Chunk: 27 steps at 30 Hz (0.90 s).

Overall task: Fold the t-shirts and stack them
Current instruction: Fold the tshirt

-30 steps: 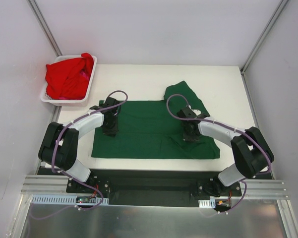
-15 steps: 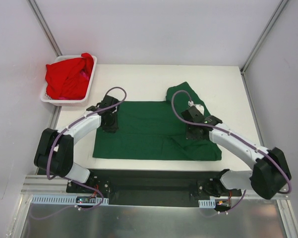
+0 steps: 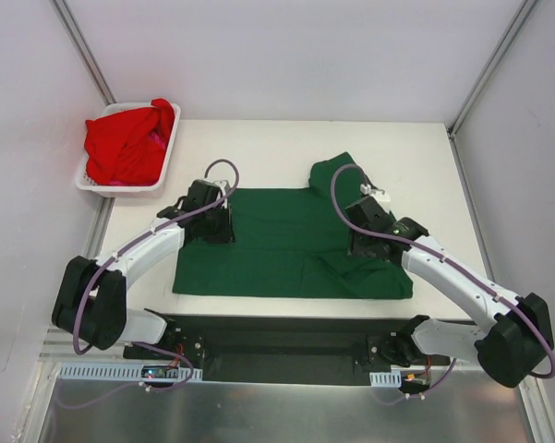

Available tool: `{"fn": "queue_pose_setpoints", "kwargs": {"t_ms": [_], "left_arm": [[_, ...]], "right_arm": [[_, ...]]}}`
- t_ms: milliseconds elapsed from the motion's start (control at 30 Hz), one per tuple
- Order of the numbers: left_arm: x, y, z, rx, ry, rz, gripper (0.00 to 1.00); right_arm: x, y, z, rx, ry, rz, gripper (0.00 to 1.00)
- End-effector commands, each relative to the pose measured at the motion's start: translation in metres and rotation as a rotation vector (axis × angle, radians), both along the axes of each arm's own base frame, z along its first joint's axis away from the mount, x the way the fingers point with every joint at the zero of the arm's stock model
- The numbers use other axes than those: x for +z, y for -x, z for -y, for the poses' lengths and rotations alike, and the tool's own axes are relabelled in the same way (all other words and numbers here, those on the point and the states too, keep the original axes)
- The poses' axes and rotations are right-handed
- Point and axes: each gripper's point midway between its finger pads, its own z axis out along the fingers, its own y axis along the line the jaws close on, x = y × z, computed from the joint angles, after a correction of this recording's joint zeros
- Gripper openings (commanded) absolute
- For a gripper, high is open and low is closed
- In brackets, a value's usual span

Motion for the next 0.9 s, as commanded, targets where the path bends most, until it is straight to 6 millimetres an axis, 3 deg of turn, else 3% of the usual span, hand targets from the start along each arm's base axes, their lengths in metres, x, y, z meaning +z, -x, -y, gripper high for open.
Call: {"fn": "queue_pose_setpoints", "kwargs": {"t_ms": [0, 133, 267, 400, 433, 500, 567, 600, 667, 700, 767, 867], "left_arm": [[0.027, 0.002, 0.053, -0.131, 0.221, 0.067, 0.22], [0.033, 0.013, 0.094, -0.249, 0.304, 0.064, 0.28], [0.050, 0.025, 0.145, -0.371, 0.468, 0.079, 0.41], [0.061, 0.042, 0.188, -0.476, 0.577, 0.060, 0.67], [0.058, 0.055, 0.201, -0.516, 0.590, 0.035, 0.70], [0.063, 0.062, 0.223, -0.553, 0.638, 0.023, 0.75], [0.071, 0.078, 0.246, -0.610, 0.678, 0.000, 0.77], [0.063, 0.082, 0.253, -0.620, 0.677, -0.025, 0.77], [0.073, 0.095, 0.273, -0.666, 0.721, -0.027, 0.77], [0.069, 0.099, 0.279, -0.676, 0.727, -0.040, 0.76], [0.076, 0.108, 0.294, -0.708, 0.762, -0.038, 0.72], [0.070, 0.115, 0.310, -0.736, 0.773, -0.047, 0.66]], "right_arm": [[0.000, 0.003, 0.023, -0.115, 0.077, 0.017, 0.49], [0.008, 0.008, 0.045, -0.220, 0.129, 0.049, 0.49], [0.024, 0.011, 0.057, -0.296, 0.102, 0.114, 0.48], [0.047, 0.014, 0.072, -0.332, 0.090, 0.185, 0.48], [0.056, 0.013, 0.076, -0.346, 0.085, 0.207, 0.48], [0.063, 0.015, 0.082, -0.346, 0.094, 0.214, 0.48], [0.070, 0.016, 0.086, -0.352, 0.089, 0.228, 0.48], [0.071, 0.017, 0.087, -0.350, 0.088, 0.229, 0.48], [0.072, 0.019, 0.090, -0.358, 0.087, 0.234, 0.48], [0.072, 0.020, 0.090, -0.360, 0.084, 0.233, 0.48], [0.071, 0.023, 0.092, -0.365, 0.080, 0.230, 0.48], [0.068, 0.027, 0.094, -0.368, 0.080, 0.224, 0.48]]}}
